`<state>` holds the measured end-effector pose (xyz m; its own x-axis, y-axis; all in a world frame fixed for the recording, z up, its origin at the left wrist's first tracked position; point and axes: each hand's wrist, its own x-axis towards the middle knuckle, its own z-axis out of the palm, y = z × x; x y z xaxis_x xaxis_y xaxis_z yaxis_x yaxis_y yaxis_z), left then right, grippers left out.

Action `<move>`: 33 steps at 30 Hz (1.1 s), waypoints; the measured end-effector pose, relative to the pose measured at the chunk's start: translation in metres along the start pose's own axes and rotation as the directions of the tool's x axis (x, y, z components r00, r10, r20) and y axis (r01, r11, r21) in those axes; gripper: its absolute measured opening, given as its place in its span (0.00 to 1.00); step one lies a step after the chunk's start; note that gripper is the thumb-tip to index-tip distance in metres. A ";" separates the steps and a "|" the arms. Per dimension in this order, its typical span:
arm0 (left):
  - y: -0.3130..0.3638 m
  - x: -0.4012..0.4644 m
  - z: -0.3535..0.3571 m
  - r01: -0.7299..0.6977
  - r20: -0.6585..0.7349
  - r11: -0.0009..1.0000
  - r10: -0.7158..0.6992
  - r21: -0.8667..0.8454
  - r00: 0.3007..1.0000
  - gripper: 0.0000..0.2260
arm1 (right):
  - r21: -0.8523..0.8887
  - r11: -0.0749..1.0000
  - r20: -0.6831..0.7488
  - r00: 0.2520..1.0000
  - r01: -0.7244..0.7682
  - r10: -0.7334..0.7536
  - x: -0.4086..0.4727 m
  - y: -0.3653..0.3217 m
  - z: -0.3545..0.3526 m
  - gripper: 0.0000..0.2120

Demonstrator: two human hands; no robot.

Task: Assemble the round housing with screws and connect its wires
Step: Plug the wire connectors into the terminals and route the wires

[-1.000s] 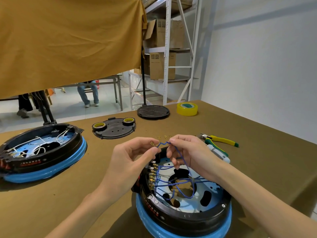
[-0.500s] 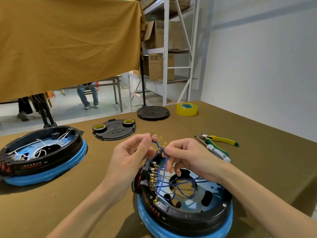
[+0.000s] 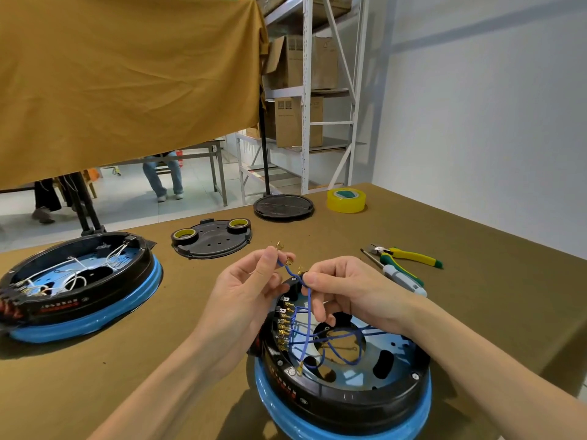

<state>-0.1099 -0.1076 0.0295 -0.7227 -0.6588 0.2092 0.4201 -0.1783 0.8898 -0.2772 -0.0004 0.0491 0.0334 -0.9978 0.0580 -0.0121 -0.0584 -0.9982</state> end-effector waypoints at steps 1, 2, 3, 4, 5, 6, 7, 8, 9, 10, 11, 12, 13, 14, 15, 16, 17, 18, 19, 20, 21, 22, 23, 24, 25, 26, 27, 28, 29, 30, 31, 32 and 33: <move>-0.001 0.000 0.000 0.006 -0.002 1.000 -0.006 -0.009 1.000 0.14 | 0.002 1.000 -0.001 1.000 0.004 -0.004 0.000 0.000 0.000 0.10; -0.001 0.001 0.000 0.012 -0.002 1.000 -0.012 -0.016 1.000 0.14 | 0.006 1.000 -0.003 1.000 0.009 -0.009 0.000 0.001 -0.001 0.10; -0.001 0.001 -0.001 0.019 -0.003 1.000 -0.019 -0.023 1.000 0.13 | 0.010 1.000 -0.007 1.000 0.013 -0.013 0.000 0.001 -0.001 0.10; -0.001 0.001 0.000 0.028 -0.004 0.999 -0.028 -0.033 1.000 0.12 | 0.014 1.000 -0.011 1.000 0.016 -0.016 0.000 0.001 -0.001 0.10; -0.001 0.001 0.000 0.039 -0.007 0.998 -0.040 -0.044 0.999 0.12 | 0.014 1.000 -0.017 1.000 0.018 -0.018 0.000 0.001 -0.001 0.10; -0.001 0.002 0.001 0.053 -0.011 0.997 -0.053 -0.061 0.999 0.11 | 0.010 1.000 -0.023 1.000 0.020 -0.020 0.001 0.002 -0.001 0.10; -0.002 0.002 0.001 0.068 -0.013 0.994 -0.070 -0.086 0.997 0.10 | 0.002 1.000 -0.030 0.999 0.023 -0.023 0.001 0.002 0.000 0.10; -0.002 0.001 0.001 0.087 -0.013 0.989 -0.089 -0.121 0.996 0.09 | -0.014 1.000 -0.039 0.999 0.027 -0.027 0.001 0.002 0.000 0.10; -0.003 0.001 0.001 0.108 -0.009 0.981 -0.111 -0.158 0.994 0.08 | -0.033 0.999 -0.048 0.998 0.032 -0.034 0.001 0.003 0.000 0.09; -0.003 0.001 0.000 0.129 0.002 0.972 -0.131 -0.195 0.991 0.07 | -0.050 0.998 -0.057 0.997 0.040 -0.043 0.001 0.003 0.001 0.09; -0.004 0.001 0.000 0.147 0.017 0.963 -0.147 -0.227 0.989 0.07 | -0.060 0.997 -0.064 0.997 0.047 -0.051 0.001 0.004 0.001 0.09; -0.004 0.001 -0.001 0.163 0.032 0.954 -0.160 -0.252 0.987 0.06 | -0.066 0.996 -0.069 0.996 0.053 -0.058 0.001 0.004 0.001 0.09; -0.004 0.001 -0.001 0.175 0.042 0.947 -0.170 -0.269 0.985 0.06 | -0.071 0.996 -0.071 0.996 0.056 -0.061 0.001 0.004 0.001 0.09; -0.004 0.001 -0.001 0.185 0.046 0.942 -0.179 -0.281 0.983 0.06 | -0.076 0.995 -0.071 0.995 0.058 -0.064 0.001 0.003 0.001 0.09; -0.004 0.001 -0.001 0.192 0.046 0.935 -0.187 -0.297 0.981 0.06 | -0.081 0.995 -0.073 0.995 0.060 -0.066 0.001 0.003 0.002 0.09; -0.005 0.000 -0.001 0.198 0.047 0.927 -0.193 -0.320 0.980 0.06 | -0.084 0.994 -0.078 0.994 0.063 -0.070 0.001 0.003 0.002 0.09; -0.005 0.000 -0.001 0.204 0.049 0.916 -0.199 -0.345 0.979 0.06 | -0.085 0.994 -0.085 0.993 0.069 -0.076 0.001 0.003 0.002 0.09; -0.004 -0.001 -0.001 0.211 0.050 0.906 -0.207 -0.366 0.977 0.06 | -0.086 0.993 -0.093 0.992 0.077 -0.084 0.001 0.003 0.001 0.08; -0.004 -0.001 -0.001 0.217 0.048 0.901 -0.215 -0.376 0.975 0.06 | -0.087 0.993 -0.102 0.990 0.085 -0.094 0.000 0.003 0.001 0.08; -0.002 -0.002 -0.001 0.222 0.048 0.901 -0.220 -0.373 0.974 0.07 | -0.086 0.992 -0.115 0.988 0.093 -0.102 0.000 0.004 0.001 0.08; 0.000 -0.003 -0.001 0.221 0.049 0.907 -0.219 -0.358 0.975 0.07 | -0.085 0.991 -0.136 0.985 0.099 -0.110 0.000 0.004 0.001 0.08; 0.002 -0.003 0.000 0.217 0.049 0.918 -0.213 -0.331 0.976 0.08 | -0.085 0.991 -0.161 0.980 0.103 -0.116 0.001 0.005 0.001 0.09; 0.004 -0.004 0.001 0.208 0.041 0.932 -0.205 -0.298 0.978 0.08 | -0.085 0.991 -0.185 0.976 0.105 -0.119 0.001 0.005 0.000 0.10; 0.005 -0.004 0.002 0.195 0.029 0.945 -0.194 -0.262 0.981 0.08 | -0.083 0.991 -0.204 0.972 0.105 -0.120 0.001 0.006 -0.001 0.10; 0.005 -0.004 0.002 0.179 0.014 0.957 -0.181 -0.230 0.983 0.09 | -0.080 0.991 -0.218 0.969 0.104 -0.119 0.001 0.007 -0.001 0.10; 0.006 -0.004 0.001 0.163 -0.002 0.965 -0.167 -0.205 0.986 0.09 | -0.080 0.992 -0.227 0.967 0.101 -0.117 0.002 0.007 -0.001 0.10; 0.005 -0.004 0.000 0.147 -0.014 0.971 -0.153 -0.186 0.988 0.10 | -0.082 0.992 -0.233 0.966 0.097 -0.114 0.002 0.007 -0.001 0.10; 0.005 -0.003 0.000 0.131 -0.015 0.977 -0.135 -0.166 0.991 0.11 | -0.085 0.992 -0.233 0.966 0.093 -0.110 0.002 0.007 -0.001 0.09; 0.005 -0.003 -0.002 0.115 -0.012 0.984 -0.117 -0.133 0.993 0.12 | -0.085 0.992 -0.231 0.967 0.089 -0.106 0.002 0.008 -0.001 0.09; 0.005 -0.003 -0.002 0.099 -0.009 0.991 -0.101 -0.090 0.995 0.13 | -0.081 0.993 -0.229 0.968 0.084 -0.101 0.003 0.008 -0.001 0.09; 0.005 -0.003 -0.003 0.082 -0.011 0.996 -0.082 -0.037 0.997 0.14 | -0.075 0.994 -0.228 0.969 0.080 -0.095 0.003 0.008 -0.001 0.10; 0.005 -0.002 -0.004 0.059 -0.021 0.998 -0.059 0.030 0.998 0.15 | -0.067 0.995 -0.227 0.970 0.077 -0.090 0.003 0.009 -0.001 0.10; 0.006 -0.002 -0.006 0.031 -0.042 0.994 -0.027 0.108 0.999 0.14 | -0.058 0.995 -0.225 0.970 0.075 -0.087 0.003 0.009 -0.002 0.11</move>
<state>-0.1032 -0.1116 0.0318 -0.7098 -0.6841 0.1679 0.3353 -0.1185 0.9346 -0.2788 -0.0039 0.0401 -0.1919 -0.9705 0.1461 -0.0680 -0.1354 -0.9885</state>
